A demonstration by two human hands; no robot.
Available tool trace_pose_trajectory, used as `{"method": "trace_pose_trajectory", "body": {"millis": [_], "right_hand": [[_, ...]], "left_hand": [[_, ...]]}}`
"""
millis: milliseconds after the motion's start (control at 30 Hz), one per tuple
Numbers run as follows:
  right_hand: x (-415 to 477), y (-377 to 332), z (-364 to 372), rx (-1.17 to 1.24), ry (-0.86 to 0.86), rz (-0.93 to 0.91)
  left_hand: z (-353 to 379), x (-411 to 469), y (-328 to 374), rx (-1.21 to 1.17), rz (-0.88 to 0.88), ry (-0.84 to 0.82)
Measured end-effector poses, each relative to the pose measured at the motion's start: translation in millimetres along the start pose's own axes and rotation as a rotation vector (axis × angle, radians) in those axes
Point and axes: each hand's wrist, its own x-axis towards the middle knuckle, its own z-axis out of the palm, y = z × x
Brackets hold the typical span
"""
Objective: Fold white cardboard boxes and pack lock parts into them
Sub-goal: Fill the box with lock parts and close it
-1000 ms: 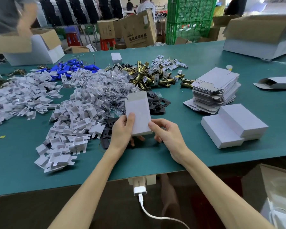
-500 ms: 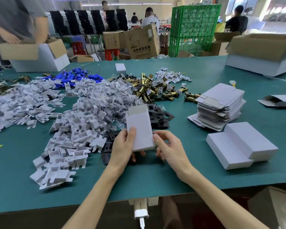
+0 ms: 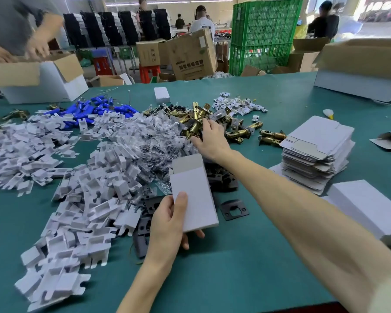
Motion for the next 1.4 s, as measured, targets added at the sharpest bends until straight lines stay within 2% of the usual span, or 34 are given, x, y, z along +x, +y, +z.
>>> {"method": "trace_pose_trajectory", "body": {"millis": [100,233,300,467,733,867,1033,1167,1267,1300,1400], "right_hand": [[15.8,1.0,14.7,-0.072,-0.006,0.038],[28.4,4.8,24.2,0.035,0.088,0.103],[35.0,10.7,21.1,0.031,0.059,0.126],[37.9,23.9,12.2,-0.125,-0.053,0.063],[16.3,27.4,13.2,-0.255,0.082,-0.026],[1.3,27.5,8.4,-0.223,0.1,-0.04],[-26.0,27.0,-15.8,0.002,0.139,0.005],[-61.1,16.3,-38.8,0.51,0.118,-0.022],[-89.3,3.2,-56.4,0.846,0.07,0.059],[-96.4,0.9,-61.4,0.857,0.008,0.097],[-118.6,3.6,-69.3,0.615,-0.29,0.174]], "left_hand": [[-0.9,2.7,-3.6,-0.007,-0.007,-0.005],[-1.7,6.3,-6.9,-0.019,-0.018,-0.005],[-1.3,6.0,-6.5,-0.016,-0.019,-0.009],[-0.5,3.9,-3.7,0.0,-0.022,-0.005],[-0.4,2.6,-1.5,-0.001,-0.031,-0.01],[-0.9,2.8,-2.3,0.002,-0.025,-0.005],[-1.3,3.1,-2.1,-0.008,-0.02,0.002],[-2.3,3.9,-3.4,-0.006,-0.021,0.012],[-2.6,4.1,-4.2,-0.008,-0.015,0.009],[-2.9,3.8,-4.2,-0.009,-0.013,0.01],[-4.0,2.1,-2.3,-0.036,0.018,0.009]]}}
